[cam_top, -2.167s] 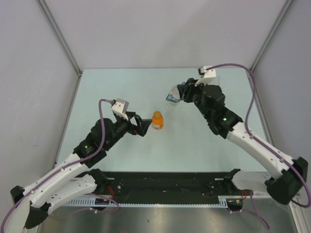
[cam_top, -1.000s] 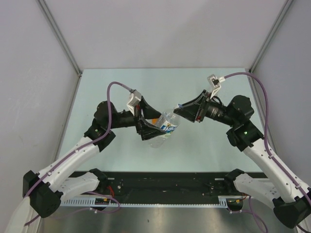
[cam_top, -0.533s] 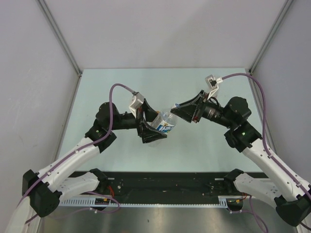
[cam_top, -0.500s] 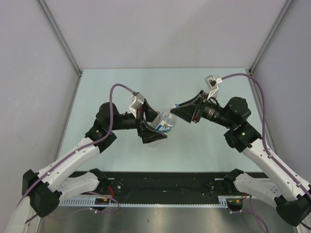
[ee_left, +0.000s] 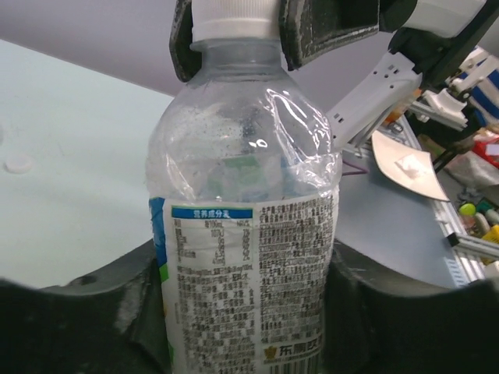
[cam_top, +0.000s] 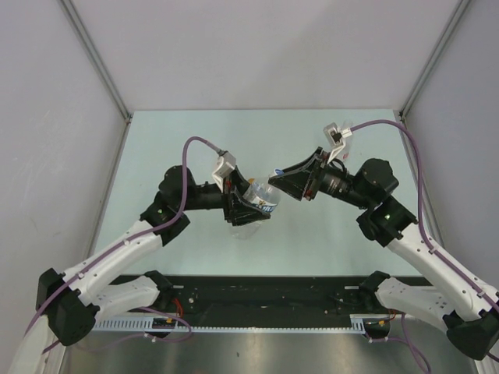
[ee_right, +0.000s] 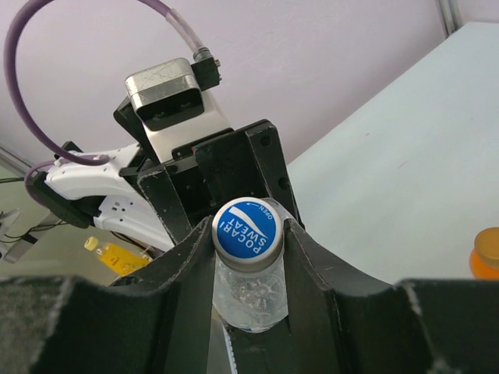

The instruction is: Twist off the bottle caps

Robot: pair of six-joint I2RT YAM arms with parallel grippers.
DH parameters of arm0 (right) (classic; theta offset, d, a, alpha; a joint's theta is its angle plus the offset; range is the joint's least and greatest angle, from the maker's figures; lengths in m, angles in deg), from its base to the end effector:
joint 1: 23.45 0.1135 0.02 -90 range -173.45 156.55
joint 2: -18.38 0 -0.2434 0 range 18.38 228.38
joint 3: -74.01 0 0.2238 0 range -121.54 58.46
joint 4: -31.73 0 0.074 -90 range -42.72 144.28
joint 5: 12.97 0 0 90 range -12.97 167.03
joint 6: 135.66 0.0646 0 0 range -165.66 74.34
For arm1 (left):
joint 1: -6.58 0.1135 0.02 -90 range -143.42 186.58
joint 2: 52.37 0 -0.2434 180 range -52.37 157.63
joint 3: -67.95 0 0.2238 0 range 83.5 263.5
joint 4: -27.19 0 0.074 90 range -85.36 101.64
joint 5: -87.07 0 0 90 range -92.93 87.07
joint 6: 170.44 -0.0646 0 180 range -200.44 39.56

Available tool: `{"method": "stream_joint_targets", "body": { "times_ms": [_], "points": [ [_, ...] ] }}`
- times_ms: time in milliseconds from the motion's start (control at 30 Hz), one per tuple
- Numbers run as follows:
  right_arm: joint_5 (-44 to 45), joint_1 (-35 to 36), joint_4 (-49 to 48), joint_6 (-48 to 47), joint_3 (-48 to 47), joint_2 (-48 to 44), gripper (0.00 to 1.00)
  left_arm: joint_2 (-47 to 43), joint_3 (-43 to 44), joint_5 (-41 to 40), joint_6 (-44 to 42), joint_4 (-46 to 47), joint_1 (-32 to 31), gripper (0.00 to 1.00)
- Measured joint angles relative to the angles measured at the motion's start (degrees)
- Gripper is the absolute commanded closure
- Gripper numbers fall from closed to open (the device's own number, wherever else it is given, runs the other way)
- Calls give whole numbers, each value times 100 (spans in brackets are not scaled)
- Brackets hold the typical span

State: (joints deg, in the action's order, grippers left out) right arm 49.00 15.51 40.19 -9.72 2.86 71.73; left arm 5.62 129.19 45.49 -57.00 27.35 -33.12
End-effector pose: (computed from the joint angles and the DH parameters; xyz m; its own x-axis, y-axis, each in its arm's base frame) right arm 0.1497 0.1601 0.3985 -0.4352 0.3143 -0.8437 -0.8154 0.2598 0.5174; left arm 0.1469 -0.1848 0.3395 -0.3552 -0.0482 -0.9336 0.9343 0.0158 -0.3563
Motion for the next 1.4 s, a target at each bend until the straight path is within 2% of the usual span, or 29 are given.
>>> {"method": "stream_joint_targets", "body": {
  "times_ms": [33,100,133,200,233,267,333,367,567,700,967,1000,1133,1233,1400],
  "points": [
    [17,9,7,-17,2,-4,89,9,0,-4,-9,4,0,58],
    [22,13,11,-17,4,-4,64,9,0,-11,-17,2,-2,60],
    [24,20,13,-17,4,-11,45,9,0,-9,-31,2,-4,62],
    [55,22,37,-26,9,-33,32,9,0,-4,-59,0,-7,63],
    [81,22,42,-22,9,-44,25,9,0,-2,-85,-17,-15,67],
    [116,22,59,-22,9,-74,22,9,0,-4,-109,-42,-22,71],
    [212,31,149,-44,7,-149,16,7,0,-20,-175,-103,-31,92],
    [282,31,219,-59,-7,-197,15,2,0,-31,-210,-144,-33,100],
    [1145,87,737,-151,-234,-474,14,-46,9,-575,-693,-678,-151,100],
    [1829,201,997,-149,-339,-645,14,-144,31,-1440,-1193,-1110,-597,100],
    [2806,514,1469,-101,-428,-522,18,-177,280,-4251,-2214,-1657,-1818,100],
    [2898,533,1530,-83,-428,-511,23,-177,280,-4557,-2288,-1674,-1912,100],
    [3167,597,1668,-15,-428,-483,30,-177,280,-5770,-2559,-1679,-2216,100],
    [3246,627,1674,28,-431,-409,30,-157,280,-6524,-2761,-1622,-2494,100],
    [3276,717,1672,57,-431,-245,30,-7,280,-7211,-2986,-1537,-2811,100]
  ]
}}
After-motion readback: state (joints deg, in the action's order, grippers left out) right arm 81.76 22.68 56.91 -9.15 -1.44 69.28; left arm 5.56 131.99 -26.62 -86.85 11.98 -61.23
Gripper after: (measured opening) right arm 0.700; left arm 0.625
